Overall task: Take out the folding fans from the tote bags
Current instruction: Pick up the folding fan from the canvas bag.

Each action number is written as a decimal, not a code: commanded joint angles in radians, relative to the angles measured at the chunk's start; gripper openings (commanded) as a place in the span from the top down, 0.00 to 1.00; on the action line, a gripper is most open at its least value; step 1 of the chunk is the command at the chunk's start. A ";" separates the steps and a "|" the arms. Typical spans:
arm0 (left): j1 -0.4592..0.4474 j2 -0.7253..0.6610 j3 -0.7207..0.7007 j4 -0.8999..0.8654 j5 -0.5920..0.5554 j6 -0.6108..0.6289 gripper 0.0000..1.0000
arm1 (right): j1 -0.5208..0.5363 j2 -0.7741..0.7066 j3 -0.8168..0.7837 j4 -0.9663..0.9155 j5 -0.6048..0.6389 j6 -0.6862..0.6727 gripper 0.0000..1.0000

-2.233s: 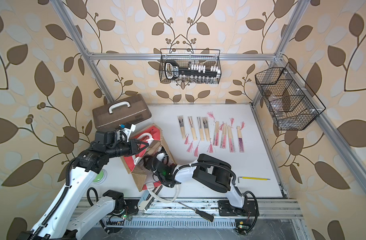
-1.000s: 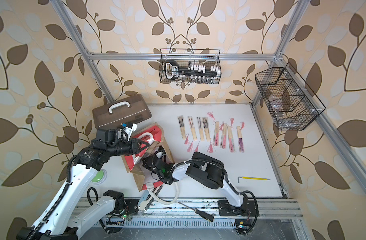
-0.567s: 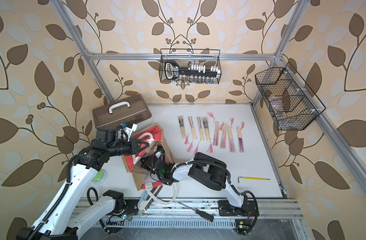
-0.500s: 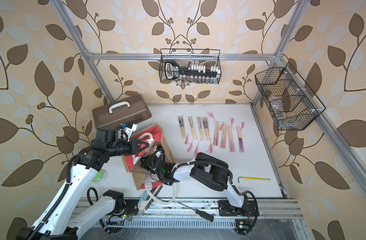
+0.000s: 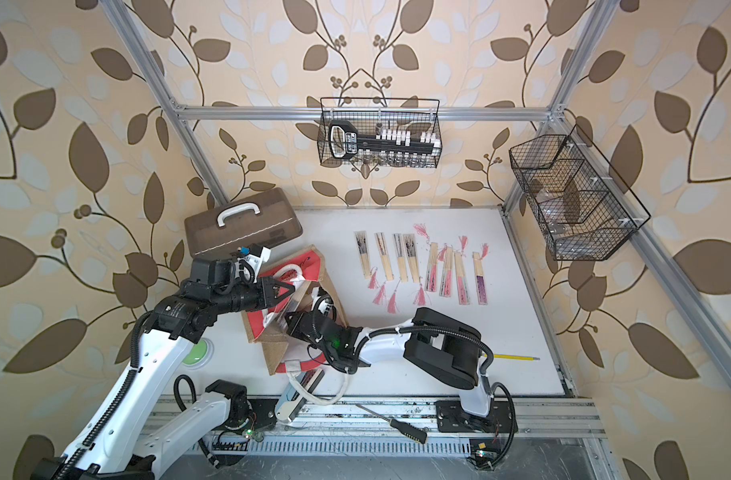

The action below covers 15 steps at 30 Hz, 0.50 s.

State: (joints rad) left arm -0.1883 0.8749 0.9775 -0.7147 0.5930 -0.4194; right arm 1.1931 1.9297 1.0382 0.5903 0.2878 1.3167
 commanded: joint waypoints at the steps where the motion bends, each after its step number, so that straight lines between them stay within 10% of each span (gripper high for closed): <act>1: 0.007 -0.031 0.013 0.024 -0.007 0.005 1.00 | 0.001 -0.067 -0.043 -0.032 0.014 -0.041 0.89; 15: 0.007 -0.086 -0.037 0.063 -0.004 -0.011 1.00 | 0.024 -0.226 -0.116 -0.159 -0.020 -0.163 0.88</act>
State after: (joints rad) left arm -0.1883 0.8108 0.9573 -0.7010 0.5915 -0.4244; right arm 1.1999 1.7580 0.9356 0.4789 0.2592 1.1912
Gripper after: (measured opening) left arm 0.046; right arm 0.117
